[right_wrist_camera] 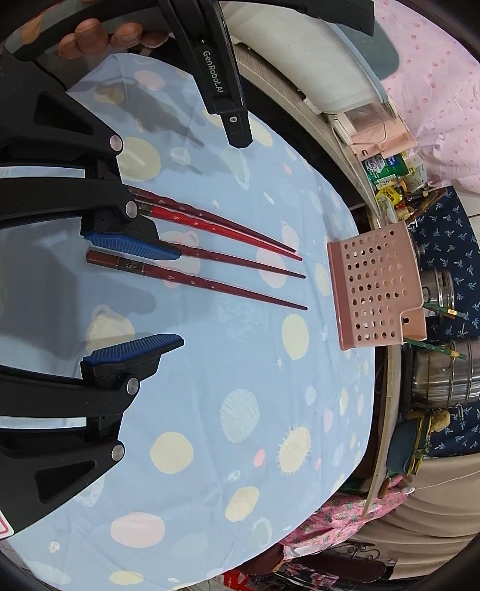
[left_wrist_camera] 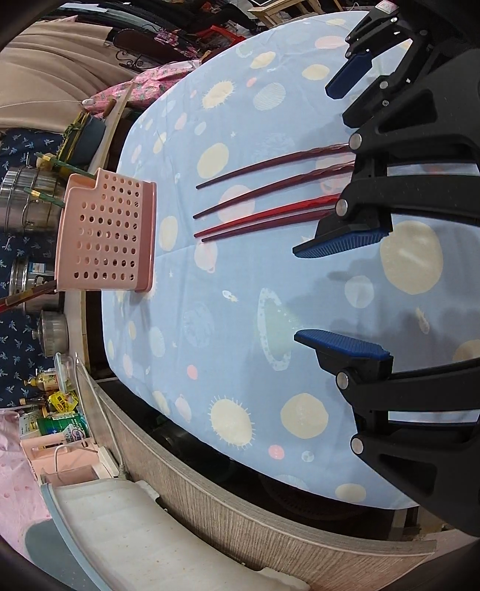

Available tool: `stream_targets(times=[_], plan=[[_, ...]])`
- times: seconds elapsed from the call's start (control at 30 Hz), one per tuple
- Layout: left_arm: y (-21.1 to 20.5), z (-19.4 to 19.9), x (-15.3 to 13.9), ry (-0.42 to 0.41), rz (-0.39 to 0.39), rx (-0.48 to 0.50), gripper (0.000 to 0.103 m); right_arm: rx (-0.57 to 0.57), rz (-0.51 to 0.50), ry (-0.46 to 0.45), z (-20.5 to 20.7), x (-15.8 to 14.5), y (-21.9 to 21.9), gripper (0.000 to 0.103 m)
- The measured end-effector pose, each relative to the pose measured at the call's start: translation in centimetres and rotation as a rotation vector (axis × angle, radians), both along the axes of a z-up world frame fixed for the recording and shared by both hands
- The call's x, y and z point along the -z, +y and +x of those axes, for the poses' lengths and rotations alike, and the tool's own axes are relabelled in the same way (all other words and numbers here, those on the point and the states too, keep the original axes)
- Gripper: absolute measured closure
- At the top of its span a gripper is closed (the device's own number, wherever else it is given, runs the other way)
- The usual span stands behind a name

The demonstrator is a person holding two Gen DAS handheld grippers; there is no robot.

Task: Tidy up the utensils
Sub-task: 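Grasp a dark red chopstick with the right tool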

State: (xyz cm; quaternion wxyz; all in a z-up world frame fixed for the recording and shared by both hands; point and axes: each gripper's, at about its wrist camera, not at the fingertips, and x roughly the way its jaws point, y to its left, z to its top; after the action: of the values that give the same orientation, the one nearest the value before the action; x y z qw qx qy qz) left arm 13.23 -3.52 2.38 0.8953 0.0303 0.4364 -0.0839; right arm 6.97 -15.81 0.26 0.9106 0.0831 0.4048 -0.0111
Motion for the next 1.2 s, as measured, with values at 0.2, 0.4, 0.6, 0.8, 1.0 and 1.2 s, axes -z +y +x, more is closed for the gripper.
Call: stream_targets(times=[0.2, 0.4, 0.6, 0.8, 1.0, 1.2], plan=[[-0.3, -0.2, 0.4, 0.011, 0.016, 0.011, 0.065, -0.004, 0.002, 0.014, 0.5, 0.7, 0.4, 0.062], [-0.4, -0.3, 0.9, 0.024, 0.023, 0.018, 0.065, -0.011, 0.007, 0.023, 1.0, 1.2, 0.9, 0.066], [-0.6, -0.5, 1.3, 0.032, 0.024, 0.024, 0.065, -0.015, 0.006, 0.047, 1.4, 2.0, 1.4, 0.075], [-0.4, -0.4, 1.4, 0.039, 0.019, 0.02, 0.065, -0.014, -0.011, 0.044, 1.2, 2.2, 1.5, 0.078], [-0.3, -0.5, 1.9, 0.054, 0.014, 0.02, 0.065, -0.017, -0.053, 0.038, 0.7, 2.3, 1.9, 0.083], [-0.4, -0.7, 2.2, 0.064, 0.01, 0.027, 0.065, -0.007, -0.071, 0.034, 0.3, 2.4, 1.6, 0.093]])
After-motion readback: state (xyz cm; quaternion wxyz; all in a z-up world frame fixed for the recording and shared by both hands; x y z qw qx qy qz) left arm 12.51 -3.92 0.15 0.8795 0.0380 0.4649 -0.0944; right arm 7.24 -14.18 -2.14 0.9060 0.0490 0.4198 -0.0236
